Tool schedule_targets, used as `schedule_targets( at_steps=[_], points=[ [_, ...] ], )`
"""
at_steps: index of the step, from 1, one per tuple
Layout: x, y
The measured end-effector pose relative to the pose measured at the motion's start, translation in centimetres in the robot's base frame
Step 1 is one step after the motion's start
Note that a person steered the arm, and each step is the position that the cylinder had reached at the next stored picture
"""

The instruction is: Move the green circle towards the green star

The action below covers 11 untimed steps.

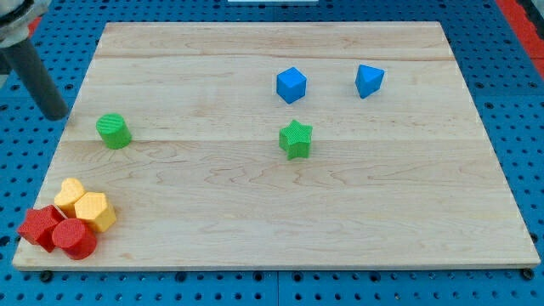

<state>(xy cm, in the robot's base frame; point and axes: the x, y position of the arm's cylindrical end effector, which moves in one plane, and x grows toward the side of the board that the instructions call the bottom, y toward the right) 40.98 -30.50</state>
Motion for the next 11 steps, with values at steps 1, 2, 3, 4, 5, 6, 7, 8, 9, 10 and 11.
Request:
schedule_targets(
  at_steps=[1, 2, 3, 4, 5, 6, 7, 8, 9, 10, 11],
  points=[
    [0.5, 0.0],
    [0.5, 0.0],
    [0.7, 1.6],
    [0.7, 4.6],
    [0.7, 8.5],
    [1.2, 9.4],
    [2.3, 5.3],
    [4.2, 4.4],
    [4.8, 7.9],
    [4.8, 12.0],
    [4.8, 14.3]
  ],
)
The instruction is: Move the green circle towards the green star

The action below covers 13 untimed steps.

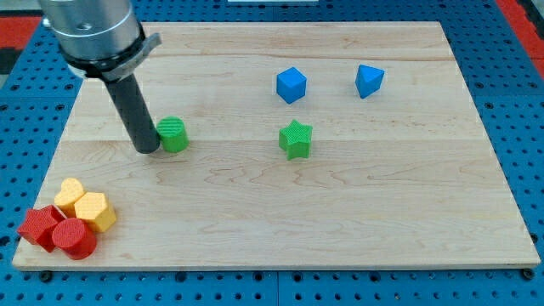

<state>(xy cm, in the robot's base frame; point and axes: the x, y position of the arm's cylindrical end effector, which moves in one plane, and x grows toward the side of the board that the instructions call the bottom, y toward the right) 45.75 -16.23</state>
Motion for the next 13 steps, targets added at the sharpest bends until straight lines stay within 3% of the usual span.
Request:
schedule_targets(
  at_steps=[3, 6, 9, 13],
  points=[
    [-2.1, -2.5],
    [-2.7, 11.2],
    [-1.6, 3.3],
    [-0.2, 9.6]
  ],
)
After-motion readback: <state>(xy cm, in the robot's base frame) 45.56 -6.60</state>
